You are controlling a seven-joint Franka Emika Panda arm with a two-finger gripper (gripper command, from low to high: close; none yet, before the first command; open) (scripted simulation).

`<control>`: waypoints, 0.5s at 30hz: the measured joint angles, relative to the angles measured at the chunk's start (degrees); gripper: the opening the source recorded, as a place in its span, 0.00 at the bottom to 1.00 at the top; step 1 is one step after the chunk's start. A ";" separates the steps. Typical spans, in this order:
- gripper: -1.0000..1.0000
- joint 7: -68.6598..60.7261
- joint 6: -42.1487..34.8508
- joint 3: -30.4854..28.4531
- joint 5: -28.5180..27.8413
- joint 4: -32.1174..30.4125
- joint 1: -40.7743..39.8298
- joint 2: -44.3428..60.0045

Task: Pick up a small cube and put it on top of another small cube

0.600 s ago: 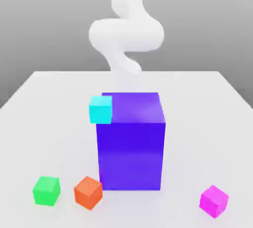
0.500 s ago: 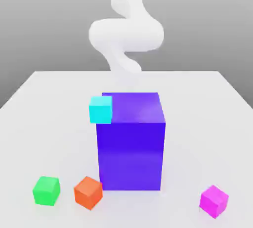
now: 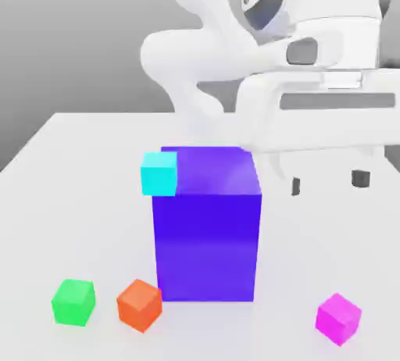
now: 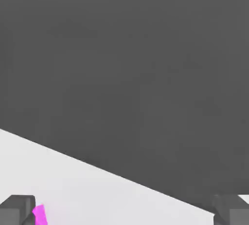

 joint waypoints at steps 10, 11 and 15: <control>0.50 -0.96 8.73 1.82 -3.70 -1.83 5.11 20.77; 0.50 -0.37 10.23 1.10 -4.55 -1.48 5.79 22.85; 0.00 1.36 14.62 -1.47 -6.94 -0.28 7.95 28.63</control>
